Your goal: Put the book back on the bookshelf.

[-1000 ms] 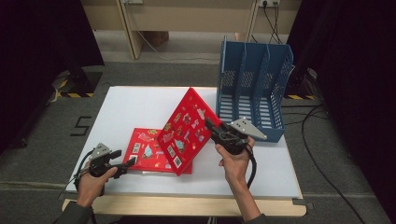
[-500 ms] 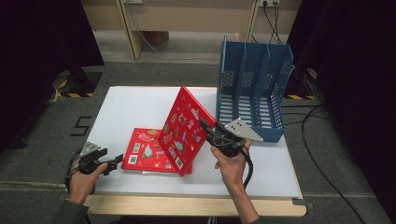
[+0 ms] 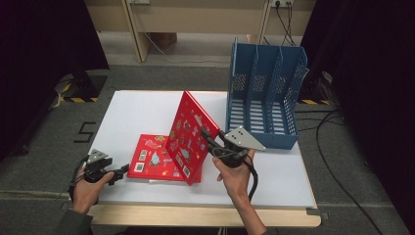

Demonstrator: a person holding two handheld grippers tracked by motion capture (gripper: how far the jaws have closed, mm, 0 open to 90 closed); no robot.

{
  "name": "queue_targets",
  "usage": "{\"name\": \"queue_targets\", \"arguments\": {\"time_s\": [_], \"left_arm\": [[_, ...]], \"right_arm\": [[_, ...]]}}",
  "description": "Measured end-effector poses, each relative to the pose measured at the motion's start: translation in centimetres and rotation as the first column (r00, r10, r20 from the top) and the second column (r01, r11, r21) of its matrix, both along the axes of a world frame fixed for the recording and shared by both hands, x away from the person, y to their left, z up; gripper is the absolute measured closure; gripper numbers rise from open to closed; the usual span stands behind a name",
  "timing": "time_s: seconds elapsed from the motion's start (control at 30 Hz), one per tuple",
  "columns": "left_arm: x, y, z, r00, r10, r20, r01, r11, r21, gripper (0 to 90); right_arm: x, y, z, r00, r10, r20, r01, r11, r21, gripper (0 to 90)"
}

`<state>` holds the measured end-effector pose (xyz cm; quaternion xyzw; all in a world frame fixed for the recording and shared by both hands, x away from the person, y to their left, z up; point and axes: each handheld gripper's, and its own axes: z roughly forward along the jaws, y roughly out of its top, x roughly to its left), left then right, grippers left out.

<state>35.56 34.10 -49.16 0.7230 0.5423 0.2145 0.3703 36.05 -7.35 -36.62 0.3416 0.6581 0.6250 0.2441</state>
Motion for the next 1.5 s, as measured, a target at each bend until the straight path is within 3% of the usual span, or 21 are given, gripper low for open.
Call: {"name": "queue_targets", "arguments": {"time_s": [0.1, 0.17, 0.33, 0.43, 0.57, 0.6, 0.67, 0.77, 0.87, 1.2, 1.5], "left_arm": [[0.0, 0.0, 0.0, 1.0, -0.002, -0.002, 0.001, 1.0, -0.002, 22.8], [0.0, 0.0, 0.0, 1.0, -0.002, -0.004, 0.002, 1.0, -0.003, 22.8], [0.0, 0.1, -0.1, 1.0, -0.002, -0.005, 0.002, 1.0, -0.006, 22.7], [0.0, 0.0, -0.1, 1.0, -0.002, -0.006, 0.002, 1.0, -0.007, 22.8], [0.0, 0.1, -0.1, 1.0, -0.002, -0.007, 0.002, 1.0, -0.008, 22.8], [0.0, 0.1, -0.1, 1.0, -0.002, -0.006, 0.002, 1.0, -0.007, 22.8], [0.0, 0.1, -0.1, 1.0, -0.001, -0.009, 0.001, 1.0, -0.007, 22.6], [0.0, 0.1, -0.1, 0.9999, -0.002, -0.012, 0.001, 1.0, -0.007, 22.5], [0.0, 0.1, -0.1, 0.9999, -0.001, -0.013, 0.001, 1.0, -0.008, 22.4], [0.1, 0.2, -0.2, 0.9998, -0.002, -0.022, 0.001, 1.0, -0.008, 22.1], [0.1, 0.1, -0.3, 0.9998, -0.002, -0.021, 0.002, 1.0, -0.007, 22.1]], "right_arm": [[0.1, 0.8, -0.5, 0.9996, 0.014, -0.023, -0.014, 1.0, -0.009, 68.1], [0.2, 1.4, -1.0, 0.9997, 0.014, -0.021, -0.015, 0.999, -0.042, 67.1], [0.3, 2.1, -1.5, 1.0, 0.002, 0.009, -0.001, 0.994, -0.112, 69.9], [0.5, 1.9, -1.5, 0.9994, 0.032, 0.014, -0.031, 0.997, -0.074, 72.3], [0.5, 2.0, -1.2, 0.9986, 0.041, 0.033, -0.038, 0.997, -0.07, 74.2], [0.4, 1.8, -0.8, 0.9967, 0.047, 0.066, -0.042, 0.997, -0.069, 76.9], [0.4, 1.7, -0.6, 0.9958, 0.048, 0.078, -0.043, 0.997, -0.062, 78.4], [0.4, 1.6, -0.4, 0.994, 0.038, 0.103, -0.029, 0.996, -0.085, 79.2], [0.4, 1.3, -0.5, 0.9952, 0.038, 0.09, -0.033, 0.997, -0.064, 79.1], [0.6, 1.5, -0.9, 0.9952, 0.055, 0.08, -0.051, 0.997, -0.061, 74.4], [1.5, 1.8, -3.0, 0.9967, 0.059, 0.056, -0.056, 0.997, -0.053, 71.9]]}}
